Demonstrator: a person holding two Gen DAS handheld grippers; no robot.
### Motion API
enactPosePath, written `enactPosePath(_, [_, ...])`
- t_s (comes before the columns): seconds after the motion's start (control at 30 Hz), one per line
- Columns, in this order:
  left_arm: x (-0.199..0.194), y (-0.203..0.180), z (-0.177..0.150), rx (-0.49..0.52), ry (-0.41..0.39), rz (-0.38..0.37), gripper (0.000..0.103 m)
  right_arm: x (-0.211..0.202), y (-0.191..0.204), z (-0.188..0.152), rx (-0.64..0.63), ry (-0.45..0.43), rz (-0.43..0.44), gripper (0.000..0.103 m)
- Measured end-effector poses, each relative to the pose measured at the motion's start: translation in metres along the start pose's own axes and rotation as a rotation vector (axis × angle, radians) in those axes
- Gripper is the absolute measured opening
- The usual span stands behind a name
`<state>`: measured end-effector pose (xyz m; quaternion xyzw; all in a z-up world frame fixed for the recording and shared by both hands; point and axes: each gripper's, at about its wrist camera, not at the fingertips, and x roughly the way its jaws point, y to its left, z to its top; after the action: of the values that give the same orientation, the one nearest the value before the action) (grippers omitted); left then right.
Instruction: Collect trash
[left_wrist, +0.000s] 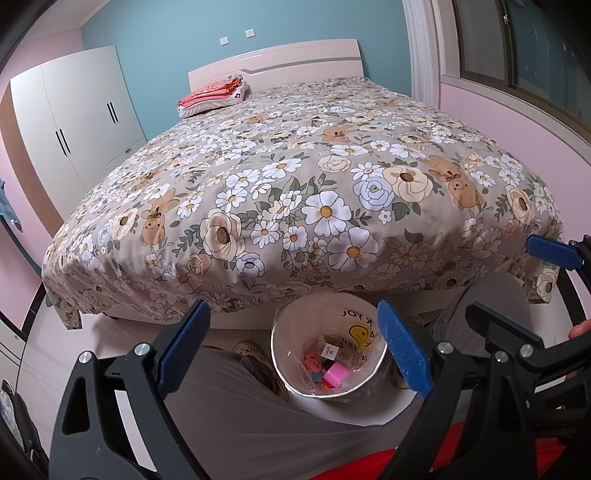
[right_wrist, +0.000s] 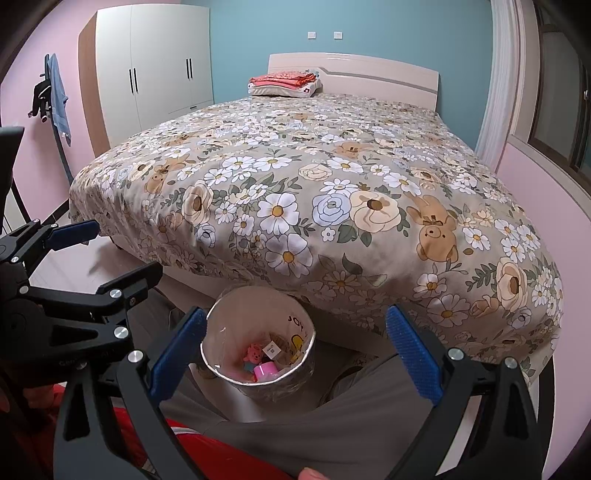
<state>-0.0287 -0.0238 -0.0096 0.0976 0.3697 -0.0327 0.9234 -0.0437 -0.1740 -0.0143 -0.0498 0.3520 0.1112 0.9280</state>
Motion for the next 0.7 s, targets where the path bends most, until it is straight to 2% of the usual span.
enactPosePath(0.7, [0.0012, 0.0033, -0.0055, -0.009, 0.000, 0.001, 0.090, 0.0005, 0.0030, -0.0032, 0.011, 0.006, 0.004, 0.099])
